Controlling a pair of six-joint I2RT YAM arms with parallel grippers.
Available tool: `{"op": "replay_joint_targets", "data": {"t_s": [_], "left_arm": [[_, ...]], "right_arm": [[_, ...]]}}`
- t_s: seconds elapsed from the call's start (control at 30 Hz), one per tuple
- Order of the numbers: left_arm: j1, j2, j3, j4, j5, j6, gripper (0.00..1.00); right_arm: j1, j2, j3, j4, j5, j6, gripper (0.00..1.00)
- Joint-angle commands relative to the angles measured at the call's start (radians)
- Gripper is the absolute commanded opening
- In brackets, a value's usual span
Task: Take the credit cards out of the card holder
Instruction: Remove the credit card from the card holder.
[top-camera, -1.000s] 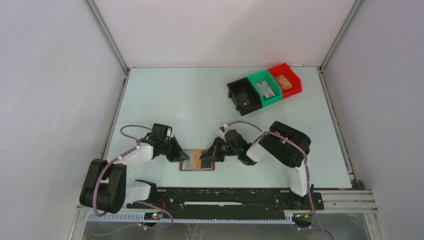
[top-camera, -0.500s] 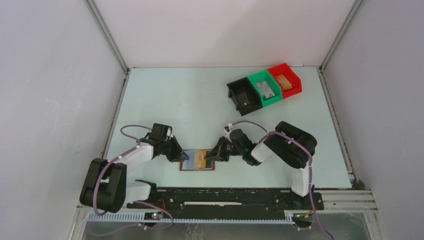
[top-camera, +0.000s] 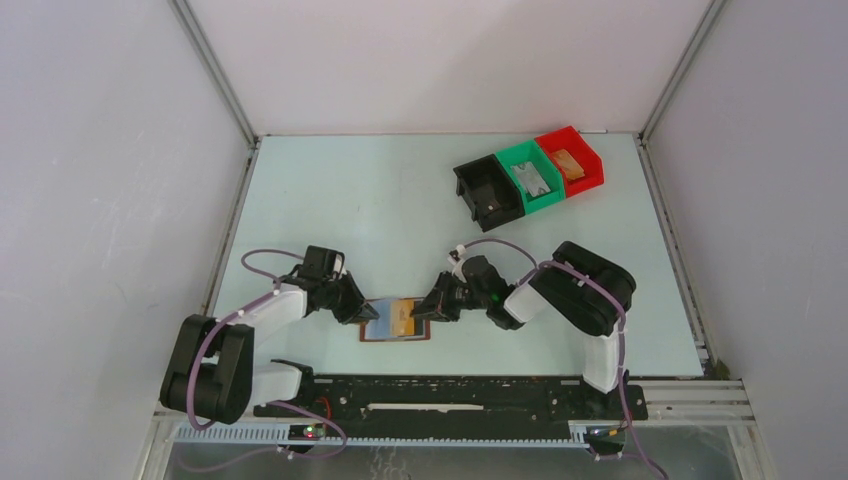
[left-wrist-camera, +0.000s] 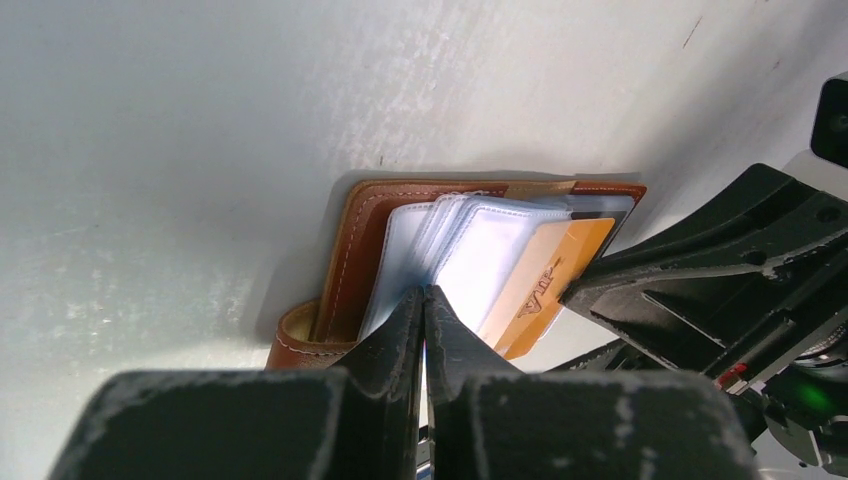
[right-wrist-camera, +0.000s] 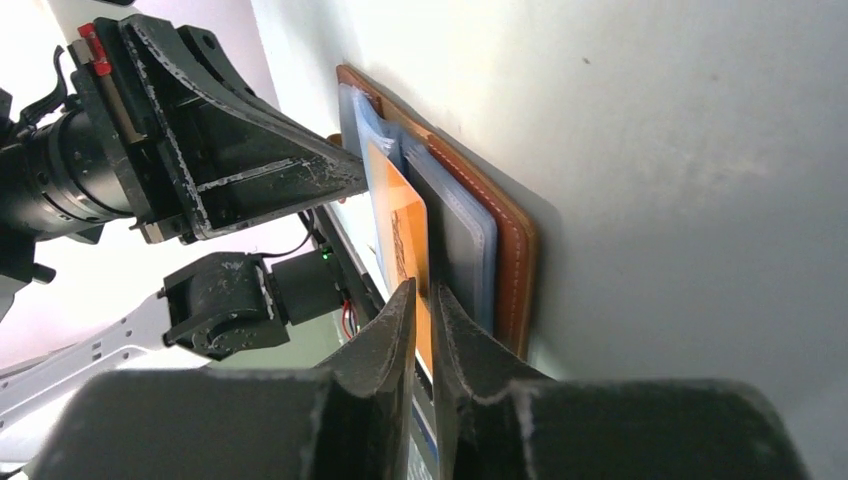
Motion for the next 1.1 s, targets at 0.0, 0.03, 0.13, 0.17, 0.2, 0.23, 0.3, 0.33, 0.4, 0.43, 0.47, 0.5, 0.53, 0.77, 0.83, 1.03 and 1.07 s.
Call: {"op": "replay_joint_targets", "data": {"t_s": [0.0,0.03,0.13,0.17,0.2,0.23,0.3,0.33,0.4,0.43,0.47,0.5,0.53,0.77,0.83,1.03,1.07], "left_arm": [[-0.011,0.037,-0.025,-0.050,-0.101,0.032,0.08],[-0.011,0.039,-0.025,-0.050,-0.101,0.032,0.08],[-0.011,0.042,-0.026,-0.047,-0.098,0.032,0.08],[-0.011,0.043,-0.027,-0.046,-0.096,0.032,0.08],[-0.011,0.042,-0.027,-0.045,-0.096,0.032,0.08],[-0.011,0.042,-0.027,-0.044,-0.097,0.032,0.08],[-0.011,0.043,-0.027,-0.044,-0.096,0.032,0.08],[-0.011,0.041,-0.027,-0.044,-0.097,0.032,0.08],[-0.011,0.039,-0.027,-0.044,-0.095,0.032,0.08],[-0.011,0.038,-0.027,-0.044,-0.094,0.031,0.08],[-0.011,0.036,-0.027,-0.044,-0.095,0.031,0.08],[-0.011,0.032,-0.026,-0.045,-0.095,0.031,0.08],[-0.011,0.027,-0.025,-0.047,-0.092,0.031,0.08],[-0.011,-0.059,0.040,-0.146,-0.138,0.049,0.11],[-0.009,-0.094,0.064,-0.177,-0.164,0.050,0.12],[-0.001,-0.166,0.132,-0.237,-0.193,0.067,0.13],[0.001,-0.178,0.141,-0.243,-0.194,0.070,0.13]], "right_arm": [[0.015,0.036,0.021,0.072,-0.003,0.018,0.22],[0.016,0.040,0.021,0.079,0.000,0.021,0.23],[0.016,0.050,0.021,0.088,0.006,0.029,0.27],[0.016,0.052,0.020,0.090,0.007,0.030,0.28],[0.016,0.055,0.021,0.093,0.006,0.031,0.29],[0.016,0.058,0.024,0.093,0.004,0.031,0.29],[0.017,0.064,0.027,0.095,0.003,0.033,0.29],[0.019,0.064,0.029,0.096,0.001,0.033,0.29],[0.020,0.062,0.033,0.095,-0.003,0.030,0.23],[0.019,0.058,0.033,0.090,-0.005,0.028,0.14],[0.015,0.051,0.032,0.082,-0.005,0.025,0.06],[0.010,0.042,0.032,0.067,-0.006,0.020,0.03],[0.004,0.030,0.031,0.047,-0.006,0.010,0.00],[-0.018,-0.133,0.027,-0.146,0.042,-0.119,0.00],[-0.030,-0.164,0.027,-0.189,0.041,-0.137,0.00],[-0.062,-0.231,0.027,-0.249,-0.017,-0.200,0.00],[-0.070,-0.250,0.026,-0.264,-0.022,-0.211,0.00]]}}
